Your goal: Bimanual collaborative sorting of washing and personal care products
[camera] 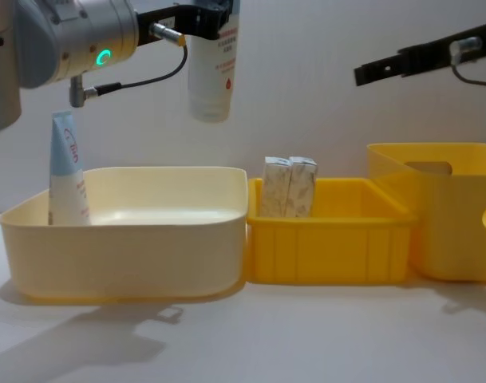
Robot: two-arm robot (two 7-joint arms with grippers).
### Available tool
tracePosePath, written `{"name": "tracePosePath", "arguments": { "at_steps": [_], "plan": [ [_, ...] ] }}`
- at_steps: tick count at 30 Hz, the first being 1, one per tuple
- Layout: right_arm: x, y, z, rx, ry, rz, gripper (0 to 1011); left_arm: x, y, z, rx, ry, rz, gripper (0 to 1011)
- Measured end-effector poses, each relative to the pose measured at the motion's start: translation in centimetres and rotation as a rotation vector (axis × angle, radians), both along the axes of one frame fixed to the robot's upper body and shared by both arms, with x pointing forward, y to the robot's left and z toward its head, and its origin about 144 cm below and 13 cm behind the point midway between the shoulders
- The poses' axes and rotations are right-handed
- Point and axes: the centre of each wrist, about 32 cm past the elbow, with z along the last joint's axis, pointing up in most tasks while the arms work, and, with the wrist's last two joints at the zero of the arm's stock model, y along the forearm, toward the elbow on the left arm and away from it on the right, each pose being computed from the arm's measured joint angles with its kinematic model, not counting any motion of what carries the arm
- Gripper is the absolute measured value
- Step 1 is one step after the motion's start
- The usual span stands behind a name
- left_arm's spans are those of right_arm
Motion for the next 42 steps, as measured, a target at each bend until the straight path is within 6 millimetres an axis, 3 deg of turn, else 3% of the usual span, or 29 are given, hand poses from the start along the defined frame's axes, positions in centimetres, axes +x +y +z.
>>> {"name": "tracePosePath", "arguments": {
  "at_steps": [14,31,42],
  "plan": [
    [0.8,0.8,-0.1,-0.011,-0.025,0.151,1001,0.1,-0.2,0.4,0.004,-0.012,-0.003,216],
    [5.1,4.8,-0.1,-0.026,-0.086,0.321,1001,0.1,-0.2,0.5,0.006,-0.016,-0.004,217],
    [6.8,5.5,1.4,-0.078,-0.010,0.413,1001,0.1,-0.3,0.6,0.006,-0.017,-0.004,217]
  ]
}}
